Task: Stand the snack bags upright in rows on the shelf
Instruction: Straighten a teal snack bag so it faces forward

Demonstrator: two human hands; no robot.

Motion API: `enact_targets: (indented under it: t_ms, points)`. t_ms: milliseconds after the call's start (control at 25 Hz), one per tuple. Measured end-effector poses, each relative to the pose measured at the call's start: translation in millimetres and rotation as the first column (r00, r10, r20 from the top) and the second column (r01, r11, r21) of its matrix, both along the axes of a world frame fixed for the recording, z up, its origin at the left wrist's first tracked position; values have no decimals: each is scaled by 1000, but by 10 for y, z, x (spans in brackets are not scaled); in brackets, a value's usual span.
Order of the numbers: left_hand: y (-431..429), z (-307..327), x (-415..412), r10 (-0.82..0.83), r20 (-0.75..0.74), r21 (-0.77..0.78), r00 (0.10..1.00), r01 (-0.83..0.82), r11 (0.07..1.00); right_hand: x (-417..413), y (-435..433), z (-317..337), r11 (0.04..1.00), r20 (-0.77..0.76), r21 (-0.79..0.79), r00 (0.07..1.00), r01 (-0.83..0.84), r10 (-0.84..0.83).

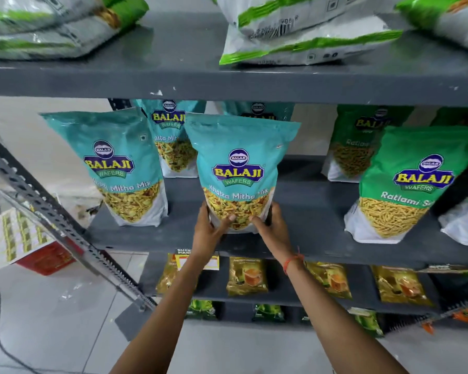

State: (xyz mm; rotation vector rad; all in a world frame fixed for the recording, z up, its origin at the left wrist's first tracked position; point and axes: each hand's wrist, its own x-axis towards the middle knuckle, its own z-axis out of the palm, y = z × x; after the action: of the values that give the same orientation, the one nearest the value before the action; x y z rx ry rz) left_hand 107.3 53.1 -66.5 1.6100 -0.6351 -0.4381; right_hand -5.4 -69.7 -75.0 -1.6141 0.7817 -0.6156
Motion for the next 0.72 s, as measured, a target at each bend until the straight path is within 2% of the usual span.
enact_targets:
  t_ms: [320,600,720]
  points:
    - [-190,2,-313,0,-1,44,1000,0,999,-298,-192,-1,1000,5,7,1000,20,-20]
    - [-173,89,-215,-71,-39,124,997,75,989,-303,-152,-66,997,16,-2,997,77,-77]
    - [-167,108,-294,-45,-33,134,998,49,990,-309,-187,-73,998,-2,-3,998,64,-64]
